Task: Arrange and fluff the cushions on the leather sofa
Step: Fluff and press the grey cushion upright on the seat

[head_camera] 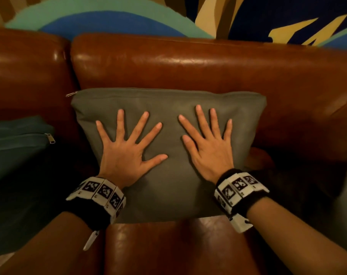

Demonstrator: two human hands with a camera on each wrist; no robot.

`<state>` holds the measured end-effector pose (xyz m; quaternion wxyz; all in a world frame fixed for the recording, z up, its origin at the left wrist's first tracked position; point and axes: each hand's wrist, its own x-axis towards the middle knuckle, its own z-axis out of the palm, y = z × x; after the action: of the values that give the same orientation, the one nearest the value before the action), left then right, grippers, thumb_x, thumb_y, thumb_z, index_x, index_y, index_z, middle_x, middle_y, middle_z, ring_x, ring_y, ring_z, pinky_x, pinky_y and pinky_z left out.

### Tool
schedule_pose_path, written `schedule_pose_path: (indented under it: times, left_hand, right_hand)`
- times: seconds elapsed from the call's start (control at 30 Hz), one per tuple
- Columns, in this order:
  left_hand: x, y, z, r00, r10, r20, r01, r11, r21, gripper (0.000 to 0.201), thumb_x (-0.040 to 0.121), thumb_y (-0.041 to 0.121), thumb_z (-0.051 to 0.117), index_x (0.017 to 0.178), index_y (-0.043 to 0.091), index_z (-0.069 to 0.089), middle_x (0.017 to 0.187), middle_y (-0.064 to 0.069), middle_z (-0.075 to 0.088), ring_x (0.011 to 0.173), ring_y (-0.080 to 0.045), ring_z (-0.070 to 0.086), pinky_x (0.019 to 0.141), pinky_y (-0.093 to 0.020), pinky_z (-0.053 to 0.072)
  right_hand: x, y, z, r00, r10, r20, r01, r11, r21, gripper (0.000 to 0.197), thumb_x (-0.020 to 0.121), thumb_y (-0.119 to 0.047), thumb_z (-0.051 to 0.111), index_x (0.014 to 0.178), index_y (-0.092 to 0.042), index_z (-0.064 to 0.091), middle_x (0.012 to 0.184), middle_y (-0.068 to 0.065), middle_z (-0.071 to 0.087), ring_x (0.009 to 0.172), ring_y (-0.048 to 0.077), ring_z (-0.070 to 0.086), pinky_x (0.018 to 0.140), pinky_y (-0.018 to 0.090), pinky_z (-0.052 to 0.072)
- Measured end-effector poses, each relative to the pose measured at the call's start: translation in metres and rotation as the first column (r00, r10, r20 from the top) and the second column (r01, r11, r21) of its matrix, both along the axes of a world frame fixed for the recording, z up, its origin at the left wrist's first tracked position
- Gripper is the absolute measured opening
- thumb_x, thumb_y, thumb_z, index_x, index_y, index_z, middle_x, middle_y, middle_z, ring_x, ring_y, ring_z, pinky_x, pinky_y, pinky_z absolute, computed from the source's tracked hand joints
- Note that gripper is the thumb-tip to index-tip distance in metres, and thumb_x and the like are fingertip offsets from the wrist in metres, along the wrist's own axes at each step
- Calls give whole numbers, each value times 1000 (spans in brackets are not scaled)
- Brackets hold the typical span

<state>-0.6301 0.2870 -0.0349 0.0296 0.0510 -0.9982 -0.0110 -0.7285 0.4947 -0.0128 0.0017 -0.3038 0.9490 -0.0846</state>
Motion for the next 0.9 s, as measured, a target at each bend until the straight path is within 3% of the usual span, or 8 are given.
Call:
schedule_pose_path:
  times: [0.17,0.27,0.4,0.53,0.67,0.73,0.8,0.9]
  left_hand:
    - [7,13,9,999,42,12,-43,998,48,62,97,64,7,153,37,10,161,3,19,147,-43,8,104,-78,6]
    - [1,49,30,953,294,-67,-282,947,154,63,100,53,10,154,20,15,161,-9,21,148,-39,13,111,-70,8]
    - [-21,98,43,995,16,-99,6,977,211,57,100,56,17,153,38,9,163,2,12,149,-39,5,117,-58,8]
    - [-7,38,22,987,151,-55,-138,972,189,58,97,61,16,152,42,13,163,6,13,150,-28,10,117,-56,5]
    - [21,2,18,947,311,-76,-293,938,182,62,98,55,9,155,28,8,163,-2,10,150,-27,4,118,-56,0]
    - [34,32,20,960,219,-173,-200,973,119,59,100,45,20,154,22,16,161,-5,14,149,-31,10,115,-58,1]
    - [54,68,4,972,-50,-231,62,997,45,55,97,38,32,151,26,25,159,-1,19,146,-30,19,113,-60,7]
    - [77,56,-34,955,-184,-231,182,983,-34,53,101,45,29,152,41,16,161,5,15,146,-23,18,114,-57,8]
  right_hand:
    - [-30,45,4,929,-346,131,353,935,-31,54,104,-46,7,156,-39,-2,166,-4,-10,153,18,-11,124,42,-4]
    - [-23,48,6,918,-366,155,372,928,-12,53,105,-43,8,156,-36,-5,166,-4,-13,152,17,-15,122,39,-9]
    - [-10,50,5,915,-379,138,387,921,-36,53,104,-45,8,156,-39,-4,165,-8,-11,152,17,-15,121,44,-12]
    - [-20,60,6,919,-350,181,358,934,-13,52,103,-50,8,154,-46,-1,166,-11,-8,153,16,-12,121,53,-10]
    - [5,55,13,928,-354,115,370,913,-170,60,103,-49,11,158,-28,1,166,-3,-4,152,16,-12,121,53,-11]
    - [51,45,9,983,-183,12,181,959,-217,62,102,-50,14,158,-24,7,164,-1,2,152,19,-3,119,50,-8]
    - [94,43,-17,990,108,-96,-122,981,-154,55,104,-49,13,157,-35,10,163,-6,8,149,26,14,118,50,0]
    - [88,62,-52,988,86,-129,-104,986,-134,52,104,-49,10,155,-44,-1,166,-9,2,142,30,24,115,50,8]
